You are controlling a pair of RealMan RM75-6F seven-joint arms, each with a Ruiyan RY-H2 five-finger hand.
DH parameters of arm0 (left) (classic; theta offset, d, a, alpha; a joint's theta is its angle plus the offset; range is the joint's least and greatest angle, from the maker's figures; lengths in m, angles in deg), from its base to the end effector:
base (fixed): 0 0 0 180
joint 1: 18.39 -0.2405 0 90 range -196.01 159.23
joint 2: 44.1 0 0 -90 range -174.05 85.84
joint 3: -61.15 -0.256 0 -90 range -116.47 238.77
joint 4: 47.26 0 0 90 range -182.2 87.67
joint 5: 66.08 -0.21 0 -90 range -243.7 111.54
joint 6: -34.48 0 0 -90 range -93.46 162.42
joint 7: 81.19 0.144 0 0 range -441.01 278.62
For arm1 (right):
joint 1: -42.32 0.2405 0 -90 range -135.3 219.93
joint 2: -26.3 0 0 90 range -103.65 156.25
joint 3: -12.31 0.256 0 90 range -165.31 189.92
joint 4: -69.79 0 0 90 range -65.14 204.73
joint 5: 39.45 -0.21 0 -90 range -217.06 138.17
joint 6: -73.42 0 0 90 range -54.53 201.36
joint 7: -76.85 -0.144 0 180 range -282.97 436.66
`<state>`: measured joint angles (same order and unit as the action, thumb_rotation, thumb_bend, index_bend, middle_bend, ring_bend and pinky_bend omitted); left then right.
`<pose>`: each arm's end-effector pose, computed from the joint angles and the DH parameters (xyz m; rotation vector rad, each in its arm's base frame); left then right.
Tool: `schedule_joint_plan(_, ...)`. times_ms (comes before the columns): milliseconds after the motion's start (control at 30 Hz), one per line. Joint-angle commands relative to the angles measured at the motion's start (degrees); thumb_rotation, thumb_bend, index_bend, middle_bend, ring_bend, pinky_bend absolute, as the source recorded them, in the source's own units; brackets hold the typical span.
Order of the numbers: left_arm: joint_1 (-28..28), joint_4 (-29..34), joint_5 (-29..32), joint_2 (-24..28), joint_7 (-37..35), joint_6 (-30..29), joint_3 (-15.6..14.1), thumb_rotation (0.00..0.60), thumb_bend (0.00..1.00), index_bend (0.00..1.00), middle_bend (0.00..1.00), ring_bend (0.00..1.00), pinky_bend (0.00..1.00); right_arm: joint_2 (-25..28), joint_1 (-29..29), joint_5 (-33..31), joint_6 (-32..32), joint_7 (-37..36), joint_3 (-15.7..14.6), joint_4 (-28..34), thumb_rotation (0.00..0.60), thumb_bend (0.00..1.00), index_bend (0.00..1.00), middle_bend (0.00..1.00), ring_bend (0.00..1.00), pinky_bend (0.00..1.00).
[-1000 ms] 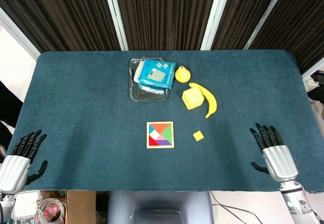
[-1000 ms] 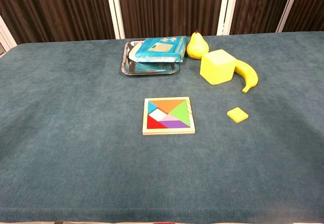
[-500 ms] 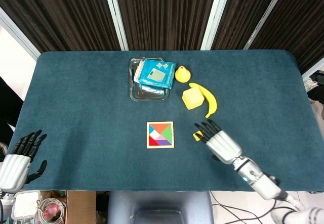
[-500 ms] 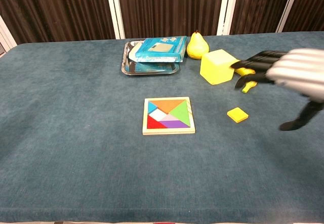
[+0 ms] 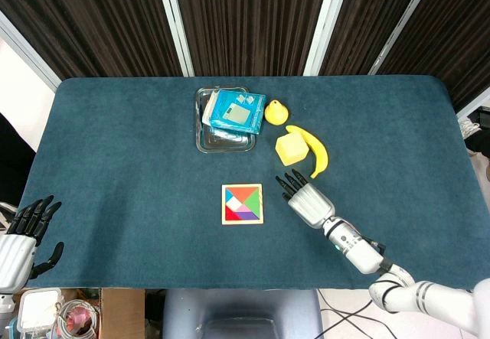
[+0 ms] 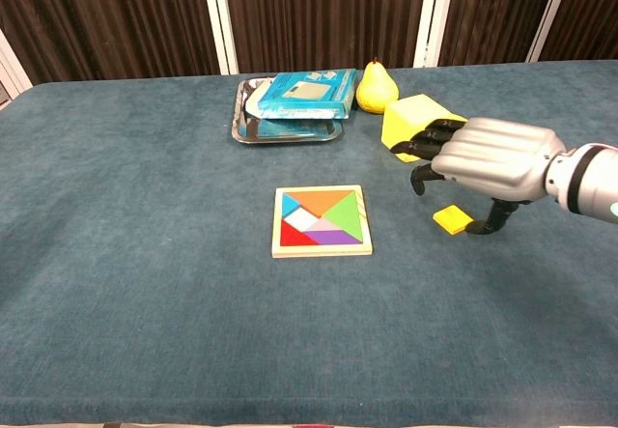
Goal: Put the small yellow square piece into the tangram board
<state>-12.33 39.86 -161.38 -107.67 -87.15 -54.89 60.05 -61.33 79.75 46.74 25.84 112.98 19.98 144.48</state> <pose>-0.3059 0.1725 0.1610 -1.5337 -0.8313 -1.0072 -0.1942 -0.3305 -0.0226 2.1594 -0.2514 0.5553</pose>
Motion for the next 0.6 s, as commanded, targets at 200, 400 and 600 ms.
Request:
schedule_joint_plan(200,-0.01,0.08,0.16,-0.03,0.19,0.13,0.04,0.6,0.42,0.0,0.0,0.0,0.12,-0.63,0.87,-0.83,-0.1,-1.06,-1.65,-2.41,0.6,0.4,0.49,0.0,0.0,0.0)
schedule_joint_plan(400,0.32,0.35,0.58,-0.1,0.78,0.76,0.3,0.6,0.42,0.0,0.0,0.0,0.12,-0.86,1.23,-1.68,-0.64,-1.14,-2.36,-3.48,0.6,0.4,0.5,0.0,0.0,0.0)
schedule_joint_plan(600,0.37,0.19,0.55,-0.39,1.15,0.99,0.2,0.6,0.42,0.0,0.0,0.0,0.12,-1.24,1.75,-2.2,-0.55,-1.38,-3.08,-4.33,0.6,0.41,0.51,0.0,0.0,0.0)
